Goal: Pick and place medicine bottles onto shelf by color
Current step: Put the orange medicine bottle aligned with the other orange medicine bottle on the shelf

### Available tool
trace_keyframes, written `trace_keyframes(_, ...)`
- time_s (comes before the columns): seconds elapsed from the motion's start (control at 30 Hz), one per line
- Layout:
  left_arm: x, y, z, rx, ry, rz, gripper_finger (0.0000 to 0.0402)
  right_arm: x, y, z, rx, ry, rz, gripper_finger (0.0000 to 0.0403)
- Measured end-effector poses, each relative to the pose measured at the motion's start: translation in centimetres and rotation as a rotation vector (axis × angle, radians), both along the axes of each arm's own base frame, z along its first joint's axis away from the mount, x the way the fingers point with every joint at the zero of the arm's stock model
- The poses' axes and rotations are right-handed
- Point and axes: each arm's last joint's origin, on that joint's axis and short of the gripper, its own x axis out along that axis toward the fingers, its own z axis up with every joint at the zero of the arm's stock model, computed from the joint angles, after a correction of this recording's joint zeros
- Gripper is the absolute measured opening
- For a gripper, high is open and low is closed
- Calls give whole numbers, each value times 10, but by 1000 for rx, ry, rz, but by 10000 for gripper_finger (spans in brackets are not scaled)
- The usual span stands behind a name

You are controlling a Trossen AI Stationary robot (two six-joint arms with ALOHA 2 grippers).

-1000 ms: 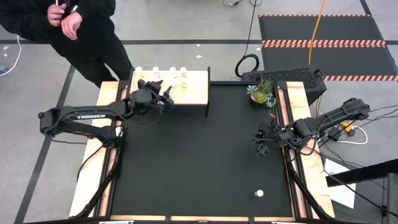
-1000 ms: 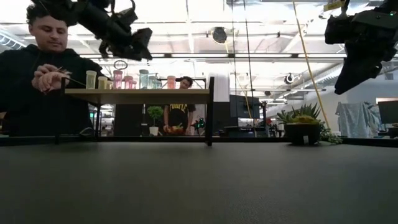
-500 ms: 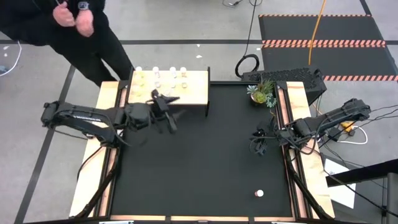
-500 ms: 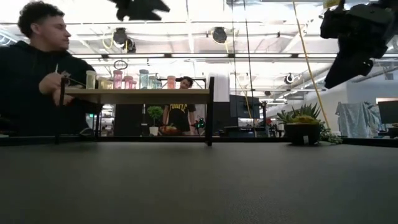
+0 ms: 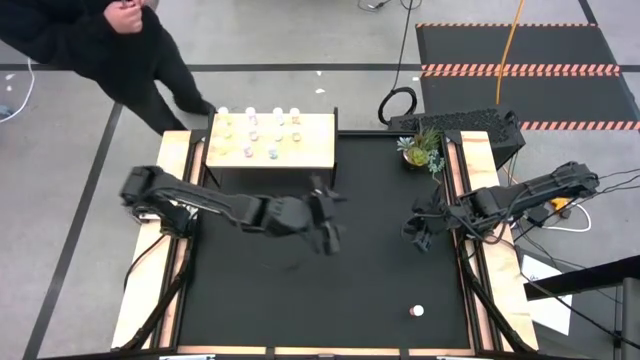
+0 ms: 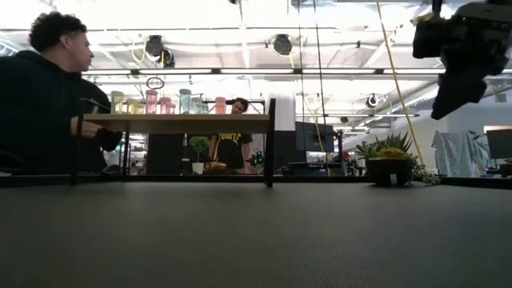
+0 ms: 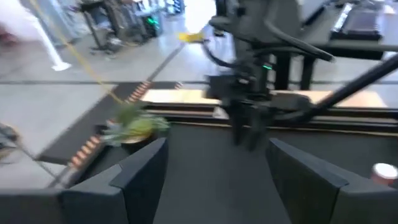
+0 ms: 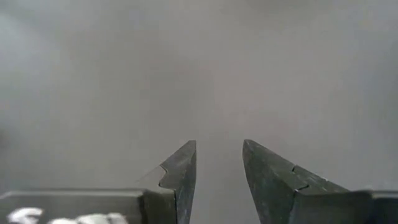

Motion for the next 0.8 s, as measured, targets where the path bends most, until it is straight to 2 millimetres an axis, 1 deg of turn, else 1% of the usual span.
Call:
trace_keyframes(0.17, 48, -24, -19, -92, -20, -130, 273, -6, -2, 0, -22, 27, 31, 126)
trace_keyframes(0.3, 79, -43, -49, -160, -61, -287, 273, -11, -3, 0, -19, 46, 35, 126)
trace_keyframes(0.4, 96, -54, -70, -188, -117, -419, 273, -15, -3, 1, -4, 60, 50, 126)
trace_keyframes(0.5, 110, -59, -93, -224, -159, -437, 273, -19, -4, 1, -5, 75, 52, 126)
trace_keyframes(0.63, 129, -64, -124, -271, -163, -442, 273, -27, -6, -1, 2, 128, 17, 126)
trace_keyframes(0.7, 139, -67, -133, -274, -167, -461, 273, -32, -8, -2, 1, 166, 6, 126)
trace_keyframes(0.8, 153, -77, -146, -268, -171, -502, 273, -37, -9, -3, 10, 208, 8, 126)
